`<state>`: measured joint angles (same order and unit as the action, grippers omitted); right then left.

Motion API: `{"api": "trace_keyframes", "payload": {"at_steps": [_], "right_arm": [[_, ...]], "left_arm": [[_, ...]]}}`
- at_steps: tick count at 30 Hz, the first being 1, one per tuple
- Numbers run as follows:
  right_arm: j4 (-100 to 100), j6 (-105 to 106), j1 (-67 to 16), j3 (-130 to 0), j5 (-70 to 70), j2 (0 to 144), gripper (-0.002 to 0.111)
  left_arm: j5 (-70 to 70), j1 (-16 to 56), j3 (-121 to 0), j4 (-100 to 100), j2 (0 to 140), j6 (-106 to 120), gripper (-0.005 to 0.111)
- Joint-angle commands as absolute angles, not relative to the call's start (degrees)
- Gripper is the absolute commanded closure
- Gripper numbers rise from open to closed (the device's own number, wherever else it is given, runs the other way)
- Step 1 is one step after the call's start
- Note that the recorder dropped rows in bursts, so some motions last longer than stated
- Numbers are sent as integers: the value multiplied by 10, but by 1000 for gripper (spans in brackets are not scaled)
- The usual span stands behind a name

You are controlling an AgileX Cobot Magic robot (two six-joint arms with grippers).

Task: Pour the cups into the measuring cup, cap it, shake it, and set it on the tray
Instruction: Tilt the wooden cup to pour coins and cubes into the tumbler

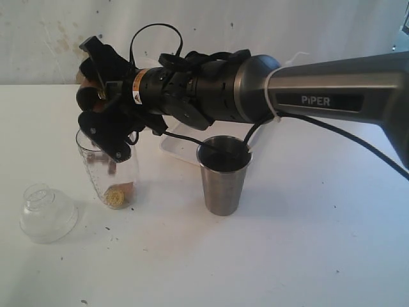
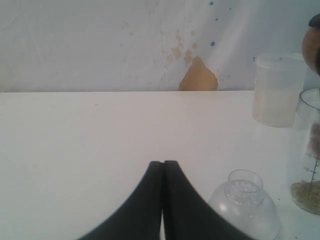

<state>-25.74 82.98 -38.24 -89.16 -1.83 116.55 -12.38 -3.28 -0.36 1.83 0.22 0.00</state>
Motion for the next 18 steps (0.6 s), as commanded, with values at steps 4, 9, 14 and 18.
{"api": "trace_keyframes", "payload": {"at_steps": [4,9,14,18], "right_arm": [[-256,859,-383,-896,-31,1160,108],[-256,875,-383,-896,-31,1160,108],[-256,965,-383,-896,-69,1160,108],[-256,975,-383,-896,-96,1160,108]], "left_arm": [[-117,-32,0,18,0,0,107],[-117,-32,0,18,0,0,107],[-117,-32,0,18,0,0,107],[-117,-32,0,18,0,0,107]]}}
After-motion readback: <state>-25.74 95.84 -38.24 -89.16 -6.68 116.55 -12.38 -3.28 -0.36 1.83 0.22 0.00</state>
